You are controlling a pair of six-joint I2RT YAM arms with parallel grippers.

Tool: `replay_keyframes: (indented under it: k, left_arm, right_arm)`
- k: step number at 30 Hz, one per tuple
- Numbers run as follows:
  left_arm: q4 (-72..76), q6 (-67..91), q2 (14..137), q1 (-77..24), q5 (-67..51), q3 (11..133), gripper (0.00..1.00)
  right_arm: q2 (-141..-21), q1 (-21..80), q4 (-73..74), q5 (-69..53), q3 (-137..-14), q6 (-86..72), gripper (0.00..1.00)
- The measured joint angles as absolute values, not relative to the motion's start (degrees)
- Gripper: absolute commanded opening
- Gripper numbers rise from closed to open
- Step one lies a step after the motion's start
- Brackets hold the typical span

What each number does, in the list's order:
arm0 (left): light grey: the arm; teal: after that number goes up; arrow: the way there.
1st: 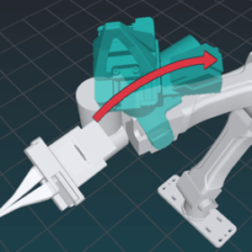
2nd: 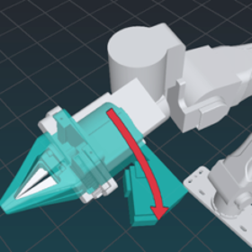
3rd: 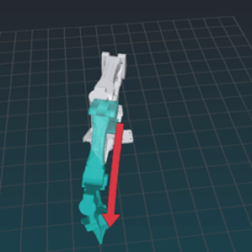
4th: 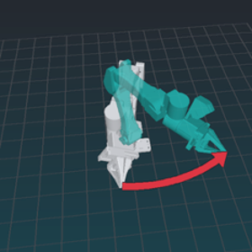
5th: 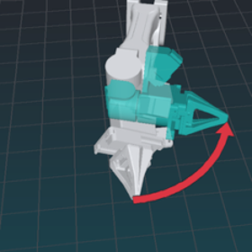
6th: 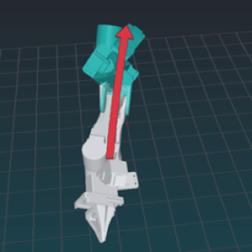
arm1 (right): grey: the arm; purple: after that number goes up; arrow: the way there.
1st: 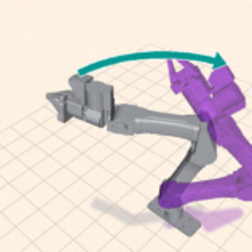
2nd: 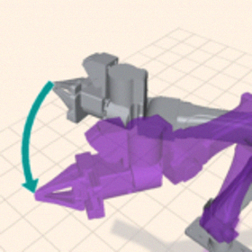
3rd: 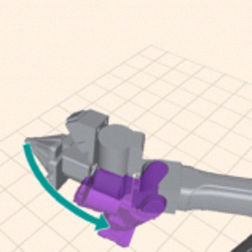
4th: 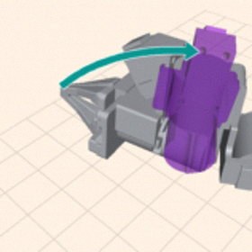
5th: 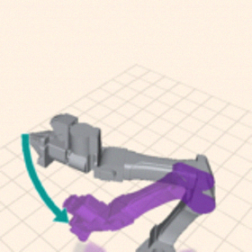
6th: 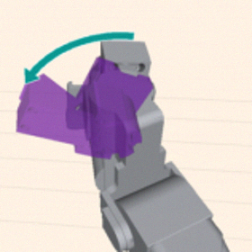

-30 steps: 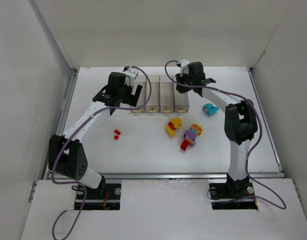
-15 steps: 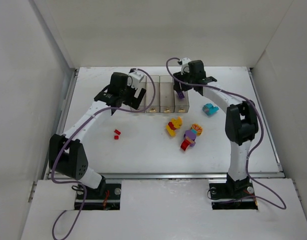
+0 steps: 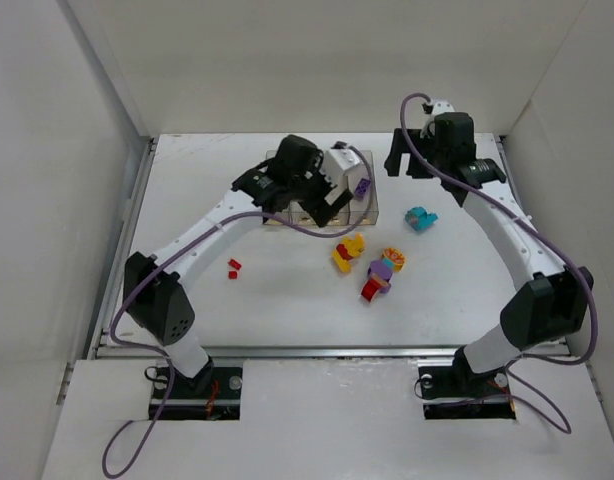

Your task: Sort the legos into containers by color

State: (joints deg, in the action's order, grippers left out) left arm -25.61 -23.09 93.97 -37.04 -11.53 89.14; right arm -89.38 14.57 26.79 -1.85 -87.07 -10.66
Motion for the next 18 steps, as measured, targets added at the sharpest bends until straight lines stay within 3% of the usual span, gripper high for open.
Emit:
replay_keyframes:
  k: [9, 18]
  left_arm:
    - [-26.4, -17.0, 104.4, -51.6, -18.9, 92.9, 1.00]
    - [-26.8, -6.3, 117.2, -53.2, -18.6, 97.6, 1.00]
  right_arm:
    - [-76.8, 12.4, 38.2, 1.9, -74.1, -18.7, 1.00]
    - [-66.8, 5.0, 39.4, 6.6, -72.2, -23.6, 1.00]
